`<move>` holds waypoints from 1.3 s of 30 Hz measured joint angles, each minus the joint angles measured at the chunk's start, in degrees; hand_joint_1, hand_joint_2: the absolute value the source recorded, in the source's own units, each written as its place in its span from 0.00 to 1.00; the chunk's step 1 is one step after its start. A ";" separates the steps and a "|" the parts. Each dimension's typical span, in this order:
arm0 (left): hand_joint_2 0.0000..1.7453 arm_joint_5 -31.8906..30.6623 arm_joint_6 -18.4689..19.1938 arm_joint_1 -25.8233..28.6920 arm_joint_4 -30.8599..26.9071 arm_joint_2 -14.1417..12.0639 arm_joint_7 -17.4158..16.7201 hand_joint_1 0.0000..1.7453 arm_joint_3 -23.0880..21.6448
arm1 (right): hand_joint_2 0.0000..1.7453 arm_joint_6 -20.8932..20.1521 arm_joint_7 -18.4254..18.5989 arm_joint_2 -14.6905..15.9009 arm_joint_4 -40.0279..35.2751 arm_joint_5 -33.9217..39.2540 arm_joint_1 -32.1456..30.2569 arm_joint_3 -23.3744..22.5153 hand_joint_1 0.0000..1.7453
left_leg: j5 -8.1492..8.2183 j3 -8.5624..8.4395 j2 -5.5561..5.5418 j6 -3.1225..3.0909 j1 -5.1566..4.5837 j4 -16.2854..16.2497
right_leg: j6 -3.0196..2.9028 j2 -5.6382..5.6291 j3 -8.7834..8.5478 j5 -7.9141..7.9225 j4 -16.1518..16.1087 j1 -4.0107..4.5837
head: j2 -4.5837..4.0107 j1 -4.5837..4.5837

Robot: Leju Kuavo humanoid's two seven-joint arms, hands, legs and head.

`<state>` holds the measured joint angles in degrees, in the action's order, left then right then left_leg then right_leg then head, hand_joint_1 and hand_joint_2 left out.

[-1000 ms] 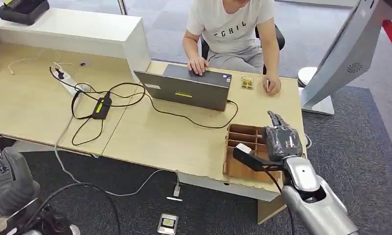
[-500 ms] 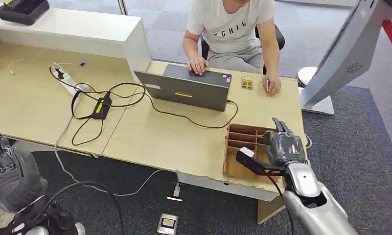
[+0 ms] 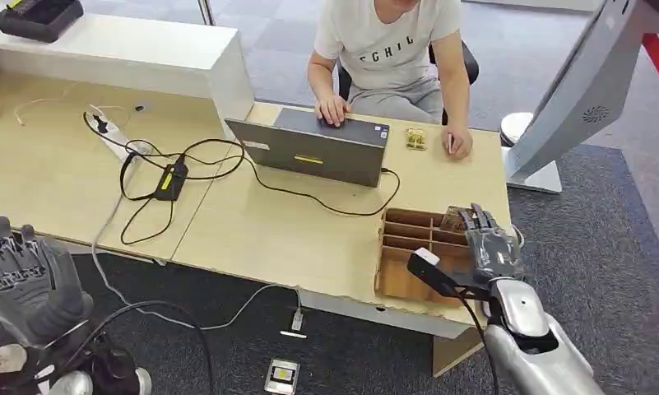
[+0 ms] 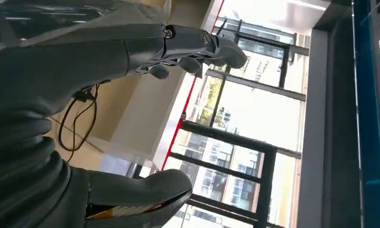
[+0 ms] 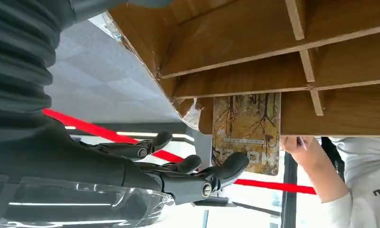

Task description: Pass the card to the sensor for recognition and then transmit it.

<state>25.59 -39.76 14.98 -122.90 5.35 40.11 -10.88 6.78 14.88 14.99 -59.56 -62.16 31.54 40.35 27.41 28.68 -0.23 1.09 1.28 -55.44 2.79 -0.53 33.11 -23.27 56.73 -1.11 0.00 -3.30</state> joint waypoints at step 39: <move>1.00 -1.86 0.11 -1.21 2.23 -0.07 0.02 0.00 -0.44 | 1.00 -2.27 -5.86 -9.29 2.03 3.06 13.29 1.92 0.00 | -0.02 0.07 -0.01 0.00 0.02 0.01 | -0.01 0.00 0.00 0.02 0.04 0.01 | 0.00 -0.02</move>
<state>23.74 -39.65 13.77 -120.67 5.29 40.13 -11.32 4.50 9.03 5.71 -57.53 -59.10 44.83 42.27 27.40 28.75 -0.24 1.09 1.30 -55.44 2.77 -0.52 33.11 -23.25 56.78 -1.11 0.00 -3.32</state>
